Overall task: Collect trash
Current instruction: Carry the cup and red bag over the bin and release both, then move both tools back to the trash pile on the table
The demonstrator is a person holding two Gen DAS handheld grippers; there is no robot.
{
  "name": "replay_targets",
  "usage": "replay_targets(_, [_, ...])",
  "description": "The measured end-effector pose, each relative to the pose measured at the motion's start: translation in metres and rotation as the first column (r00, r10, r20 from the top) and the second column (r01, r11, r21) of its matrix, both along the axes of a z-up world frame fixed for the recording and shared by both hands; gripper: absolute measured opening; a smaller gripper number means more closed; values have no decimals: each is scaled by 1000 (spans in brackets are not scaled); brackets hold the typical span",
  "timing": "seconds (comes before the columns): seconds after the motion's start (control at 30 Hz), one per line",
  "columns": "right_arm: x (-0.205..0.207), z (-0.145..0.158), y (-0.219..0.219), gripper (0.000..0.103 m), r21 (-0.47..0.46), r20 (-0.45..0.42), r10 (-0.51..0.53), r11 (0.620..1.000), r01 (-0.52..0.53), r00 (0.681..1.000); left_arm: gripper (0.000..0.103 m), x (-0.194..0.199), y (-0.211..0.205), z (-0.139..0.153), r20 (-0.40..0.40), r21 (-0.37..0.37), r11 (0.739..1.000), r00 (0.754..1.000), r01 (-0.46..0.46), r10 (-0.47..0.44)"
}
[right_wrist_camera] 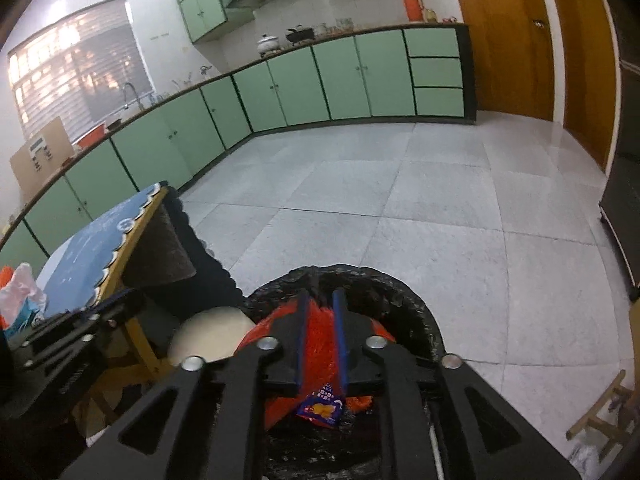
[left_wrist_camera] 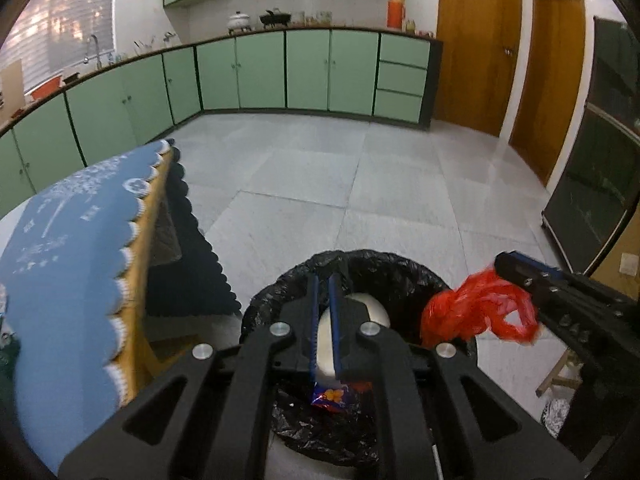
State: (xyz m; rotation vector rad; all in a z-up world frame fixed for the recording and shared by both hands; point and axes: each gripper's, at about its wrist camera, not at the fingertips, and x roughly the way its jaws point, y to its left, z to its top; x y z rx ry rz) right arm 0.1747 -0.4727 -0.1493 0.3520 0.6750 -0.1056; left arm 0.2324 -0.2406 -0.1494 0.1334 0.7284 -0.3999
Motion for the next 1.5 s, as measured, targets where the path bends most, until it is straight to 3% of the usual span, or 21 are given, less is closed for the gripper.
replay_targets(0.07, [0,-2,-7,32,10,3,-2,1000,2,1000,14,7,-4,0,-15,-7,1000,1000,9,-9])
replay_targets(0.2, [-1,3,-11,33,4,7,-6,1000,6,1000,16,12,0,5,-17,-22,1000,1000,2,-3])
replay_targets(0.3, [-7,12,-11,35,20,30,-13,1000,13,999,16,3,11,22,18,-43,999,1000,-8,9])
replay_targets(0.43, [-24,33,4,44,4,82,-11,1000,11,997,27,-17,40,53,89,-74,996,995,-43,50])
replay_targets(0.53, [-34,52,26,59,-3,127,4,1000,-3,992,35,-37,72,76,142,-92,992,985,-83,95])
replay_targets(0.6, [-43,67,47,80,-9,156,15,1000,-13,988,40,-54,100,89,174,-96,990,977,-106,122])
replay_targets(0.67, [-48,78,66,91,-6,178,34,999,-33,983,56,-68,124,99,200,-98,987,969,-129,147])
replay_targets(0.7, [-50,82,74,93,-5,186,45,999,-45,981,58,-74,137,103,212,-97,985,964,-142,160])
replay_targets(0.9, [-53,111,151,95,2,230,166,985,-171,959,62,-107,230,121,250,-64,959,926,-277,285])
replay_targets(1.03, [-54,120,207,95,-23,249,248,968,-251,936,65,-121,291,125,260,-42,917,882,-397,394])
replay_targets(1.2, [-58,120,280,95,-57,263,348,937,-345,900,67,-136,338,121,287,15,872,837,-490,466])
replay_targets(1.4, [-65,101,371,92,-130,214,485,874,-468,848,67,-149,379,114,249,-1,831,804,-557,539])
replay_targets(1.5, [-65,92,398,90,-145,191,501,865,-481,844,67,-153,395,109,252,9,816,791,-578,557])
